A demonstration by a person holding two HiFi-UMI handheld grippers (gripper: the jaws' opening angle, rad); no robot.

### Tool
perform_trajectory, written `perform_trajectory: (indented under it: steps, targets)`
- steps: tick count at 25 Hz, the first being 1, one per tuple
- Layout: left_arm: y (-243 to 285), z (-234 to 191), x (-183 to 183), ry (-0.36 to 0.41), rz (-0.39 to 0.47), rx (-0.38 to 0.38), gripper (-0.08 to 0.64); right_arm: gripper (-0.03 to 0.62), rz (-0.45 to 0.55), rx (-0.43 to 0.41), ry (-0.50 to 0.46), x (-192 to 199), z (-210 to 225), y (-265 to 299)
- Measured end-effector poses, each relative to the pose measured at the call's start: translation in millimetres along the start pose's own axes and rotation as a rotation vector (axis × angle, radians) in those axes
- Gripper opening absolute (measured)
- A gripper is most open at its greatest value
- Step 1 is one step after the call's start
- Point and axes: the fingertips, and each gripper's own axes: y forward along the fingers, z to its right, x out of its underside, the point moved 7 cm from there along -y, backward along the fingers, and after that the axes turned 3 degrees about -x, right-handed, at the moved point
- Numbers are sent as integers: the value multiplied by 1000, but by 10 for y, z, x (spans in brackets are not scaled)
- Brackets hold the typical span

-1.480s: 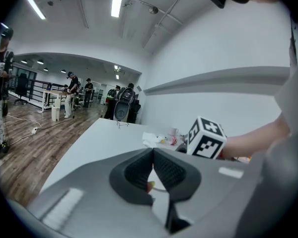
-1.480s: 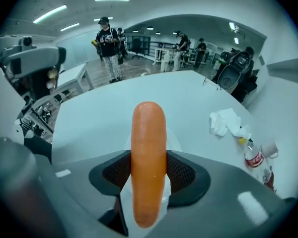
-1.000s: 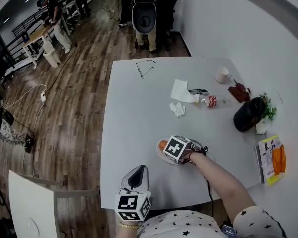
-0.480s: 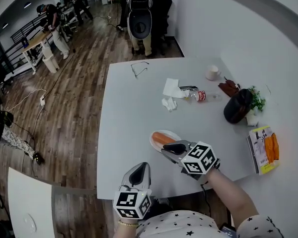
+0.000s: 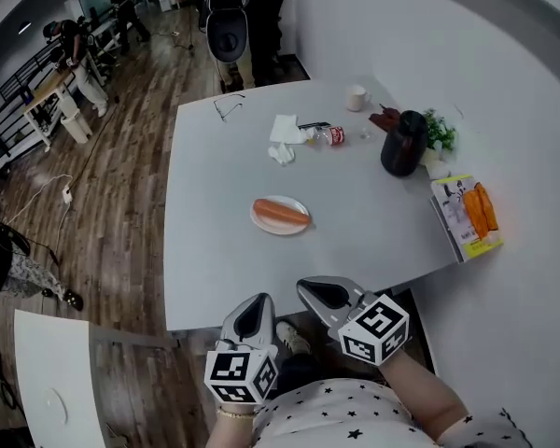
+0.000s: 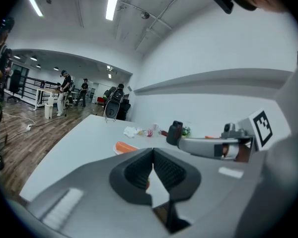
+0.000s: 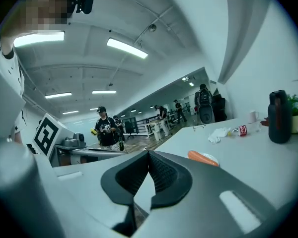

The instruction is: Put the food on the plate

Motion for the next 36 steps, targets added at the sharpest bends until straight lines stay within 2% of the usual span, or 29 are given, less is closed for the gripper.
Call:
perform_trajectory:
  steps: [10,17,36]
  targets:
    - [-392,297,148,19,31,29,8,0,53,72,-10,91,-483,-428]
    - [-510,343,88,29,64,37,8,-2,66,155,-6,80,-586,-501]
    - [-542,336,-1,71,89,15,8,-2,67,172,-12,60,-646,-468]
